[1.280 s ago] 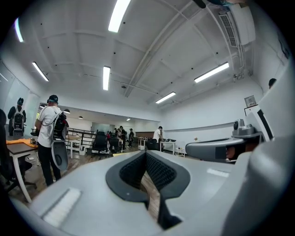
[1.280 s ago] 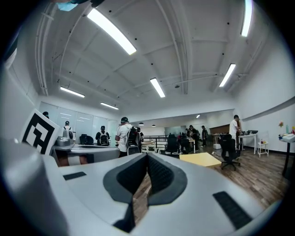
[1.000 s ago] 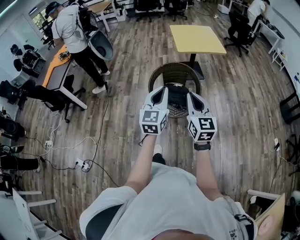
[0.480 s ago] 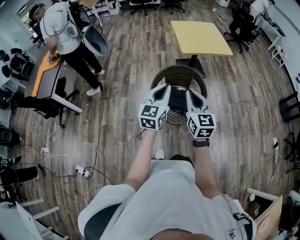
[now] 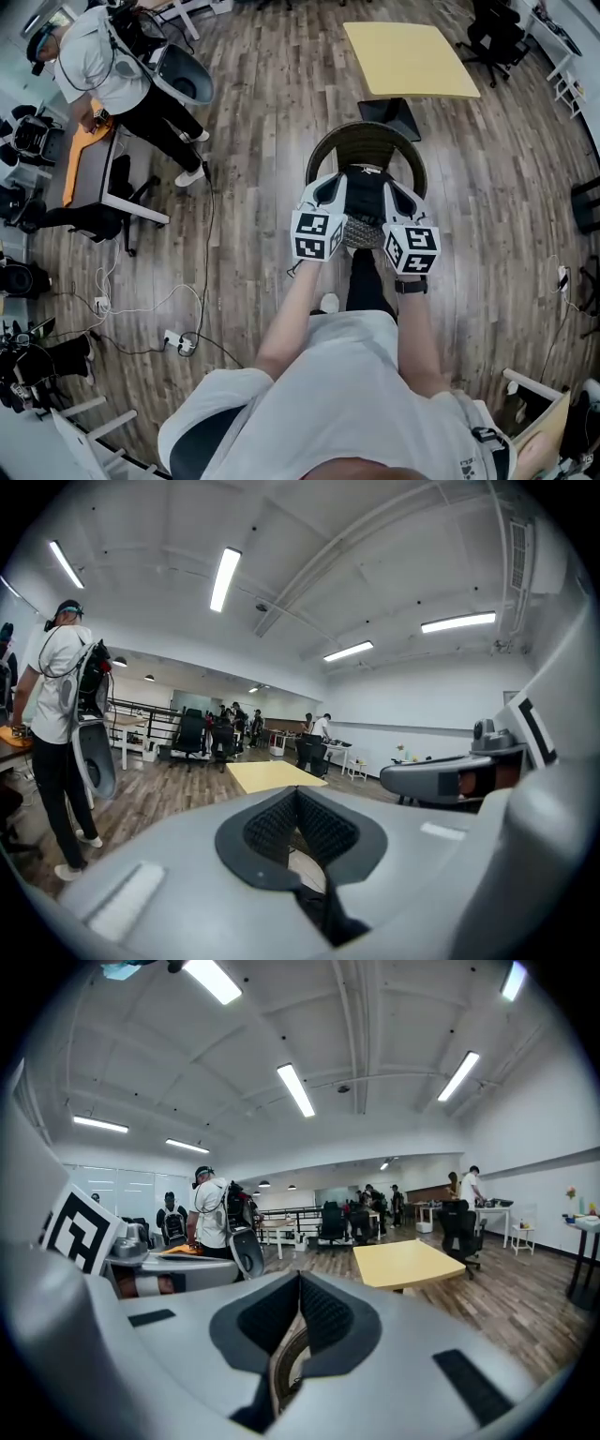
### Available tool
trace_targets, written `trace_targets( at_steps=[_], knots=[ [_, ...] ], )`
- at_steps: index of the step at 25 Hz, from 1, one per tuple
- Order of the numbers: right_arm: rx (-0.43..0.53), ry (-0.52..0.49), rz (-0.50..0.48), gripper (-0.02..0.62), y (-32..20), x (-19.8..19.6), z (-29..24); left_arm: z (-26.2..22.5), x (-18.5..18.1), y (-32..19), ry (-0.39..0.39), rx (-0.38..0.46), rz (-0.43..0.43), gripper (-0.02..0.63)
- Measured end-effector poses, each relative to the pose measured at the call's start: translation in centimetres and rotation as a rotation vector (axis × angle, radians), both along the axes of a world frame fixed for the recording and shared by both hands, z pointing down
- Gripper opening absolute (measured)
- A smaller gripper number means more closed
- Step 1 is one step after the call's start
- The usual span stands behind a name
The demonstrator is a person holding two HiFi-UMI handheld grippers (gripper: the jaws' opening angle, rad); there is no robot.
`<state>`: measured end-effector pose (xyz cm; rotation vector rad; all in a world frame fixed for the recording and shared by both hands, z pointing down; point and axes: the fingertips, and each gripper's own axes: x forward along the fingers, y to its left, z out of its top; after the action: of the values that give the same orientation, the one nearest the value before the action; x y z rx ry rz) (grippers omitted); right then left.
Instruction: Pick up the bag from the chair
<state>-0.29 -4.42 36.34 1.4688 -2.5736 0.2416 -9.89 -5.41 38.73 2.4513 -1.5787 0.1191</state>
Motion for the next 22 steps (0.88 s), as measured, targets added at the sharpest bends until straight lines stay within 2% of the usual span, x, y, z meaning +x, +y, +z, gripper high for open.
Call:
trace_targets(
  at_steps=[9,22],
  knots=[
    [-0.060,-0.008,0.017,0.009,-8.4,1.9,2.9,1.9,1.1,-7.2,-0.028,-0.012,0.030,0.009],
    [-0.236,0.069,0.033,0.009,-14.9,5.0,10.5,9.3,0.8,-14.0,-0.043,-0.175,0.039,0.011]
  ],
)
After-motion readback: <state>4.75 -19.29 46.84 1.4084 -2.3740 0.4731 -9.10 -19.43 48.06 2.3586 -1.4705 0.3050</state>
